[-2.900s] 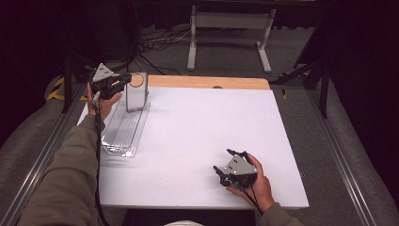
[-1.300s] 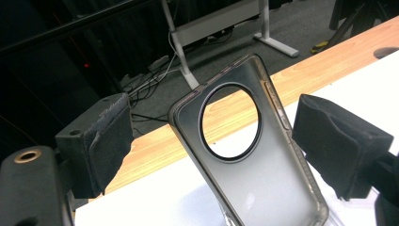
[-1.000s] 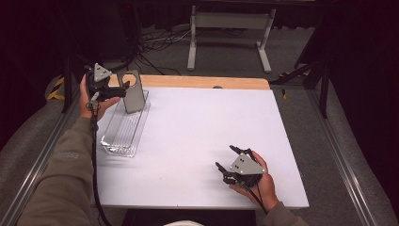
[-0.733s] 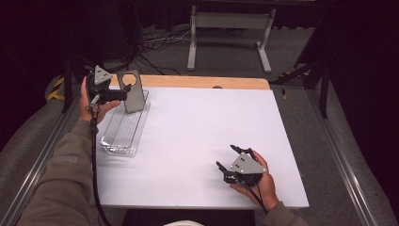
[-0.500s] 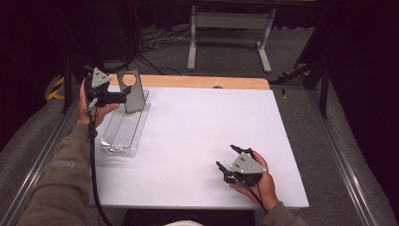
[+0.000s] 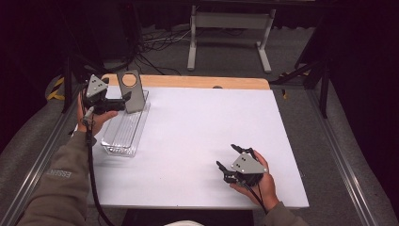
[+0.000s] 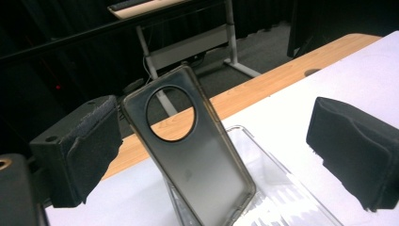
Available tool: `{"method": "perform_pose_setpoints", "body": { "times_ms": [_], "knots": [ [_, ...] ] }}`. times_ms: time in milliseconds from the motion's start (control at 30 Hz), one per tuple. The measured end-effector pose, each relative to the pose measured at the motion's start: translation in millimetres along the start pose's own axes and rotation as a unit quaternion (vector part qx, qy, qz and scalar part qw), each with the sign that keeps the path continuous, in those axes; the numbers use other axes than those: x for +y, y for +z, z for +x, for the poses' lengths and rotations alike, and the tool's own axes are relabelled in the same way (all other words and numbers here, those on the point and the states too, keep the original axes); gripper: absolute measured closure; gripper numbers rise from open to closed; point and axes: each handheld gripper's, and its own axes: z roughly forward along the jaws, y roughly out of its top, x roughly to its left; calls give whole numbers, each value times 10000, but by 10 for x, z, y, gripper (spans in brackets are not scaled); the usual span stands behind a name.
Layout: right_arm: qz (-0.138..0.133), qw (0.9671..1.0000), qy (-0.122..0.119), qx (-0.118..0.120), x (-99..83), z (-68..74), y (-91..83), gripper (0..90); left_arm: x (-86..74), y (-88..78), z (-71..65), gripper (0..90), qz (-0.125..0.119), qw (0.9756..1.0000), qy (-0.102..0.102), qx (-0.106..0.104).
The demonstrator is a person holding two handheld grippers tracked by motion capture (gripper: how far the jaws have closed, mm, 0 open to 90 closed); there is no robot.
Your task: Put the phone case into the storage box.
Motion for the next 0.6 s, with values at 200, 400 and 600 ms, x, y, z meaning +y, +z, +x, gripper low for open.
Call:
{"method": "perform_pose_setpoints", "body": {
  "times_ms": [200,400,600],
  "knots": [
    [-12,10000,-12,-1,12,1,9,271,-13,-119,-76,46,-202,9997,-78,-124],
    [-33,10000,-53,-7,26,6,12,270,-40,-222,-123,43,-313,9993,-69,-195],
    [-52,10000,-67,-5,43,8,9,270,-69,-320,-149,42,-352,9991,-92,-218]
  ]
}}
